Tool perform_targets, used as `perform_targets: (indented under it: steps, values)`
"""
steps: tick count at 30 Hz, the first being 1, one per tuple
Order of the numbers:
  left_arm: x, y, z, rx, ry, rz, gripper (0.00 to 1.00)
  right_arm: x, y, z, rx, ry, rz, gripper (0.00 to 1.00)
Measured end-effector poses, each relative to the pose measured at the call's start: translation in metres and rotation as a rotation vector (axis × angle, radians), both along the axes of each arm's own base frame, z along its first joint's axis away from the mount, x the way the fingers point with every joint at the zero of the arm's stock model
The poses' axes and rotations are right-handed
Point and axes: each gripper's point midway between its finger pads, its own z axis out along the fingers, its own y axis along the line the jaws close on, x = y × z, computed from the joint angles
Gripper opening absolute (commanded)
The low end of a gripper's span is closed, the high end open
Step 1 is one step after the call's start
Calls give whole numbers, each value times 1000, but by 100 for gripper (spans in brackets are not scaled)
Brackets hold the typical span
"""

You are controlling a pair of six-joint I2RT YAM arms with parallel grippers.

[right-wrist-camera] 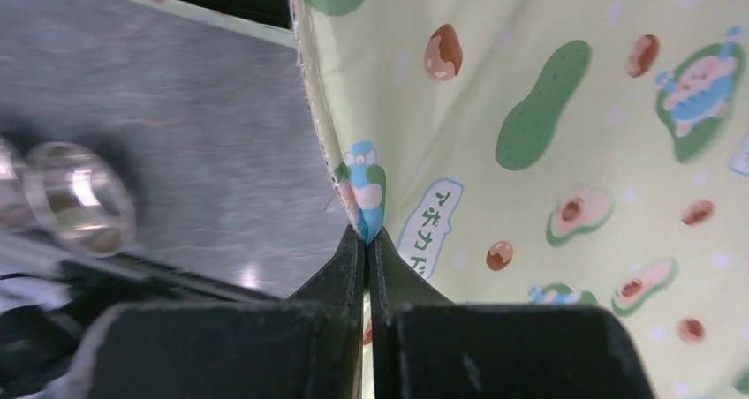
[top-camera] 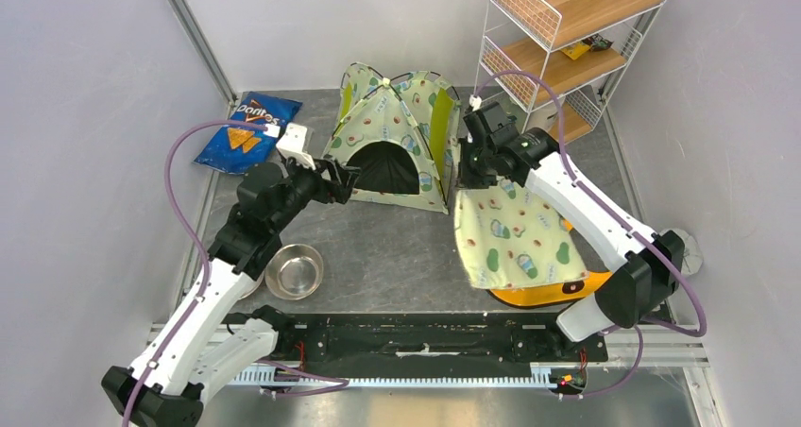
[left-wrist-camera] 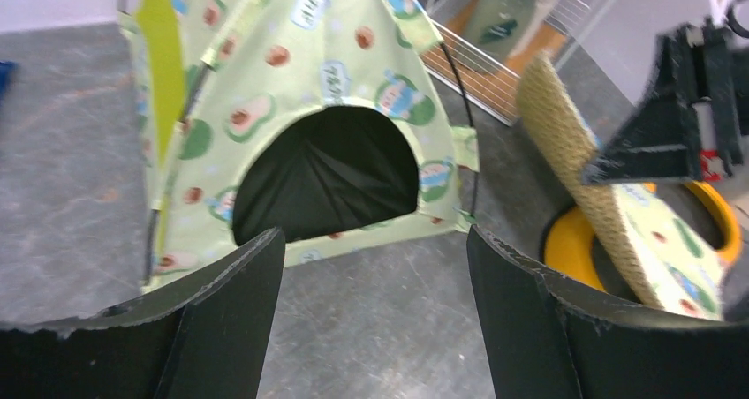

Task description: Set up the pet tent

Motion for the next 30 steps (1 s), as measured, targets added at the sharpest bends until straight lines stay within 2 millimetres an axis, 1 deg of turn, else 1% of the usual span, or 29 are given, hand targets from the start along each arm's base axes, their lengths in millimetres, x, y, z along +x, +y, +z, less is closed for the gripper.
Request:
perform_targets:
  steps: [3,6,9,10,11,12,16,18,21,24,27,29,30]
  values:
    - [-3,-17,-13,-45,52,-73,80,2,29,7,178,27,-43,0]
    - [-3,-35,-39,-92,145,-138,79,7,55,5,326,61,-93,0]
    - [-3,-48,-62,-128,228,-177,79,14,75,4,402,65,-123,0]
    - [-3,-52,-69,-142,253,-191,80,16,81,4,418,64,-125,7]
    - [-3,-54,-74,-153,270,-197,80,17,86,5,432,61,-125,16]
    - [-4,-57,-77,-166,283,-206,80,18,92,5,446,57,-124,29]
    - [-2,-67,-76,-220,278,-235,79,19,102,6,463,50,-111,67]
    - [0,-73,-78,-234,279,-245,79,20,98,5,442,32,-119,79]
    - [3,-80,-90,-238,303,-252,78,23,84,6,386,-22,-138,83]
    - [1,-83,-113,-224,347,-235,78,18,58,10,318,-82,-170,88]
    - [-5,-85,-143,-203,402,-216,78,12,20,10,229,-131,-227,93]
    - [-9,-88,-165,-183,441,-209,78,9,-10,3,153,-154,-281,95]
    - [-10,-92,-175,-171,458,-212,78,7,-29,-3,105,-157,-315,96]
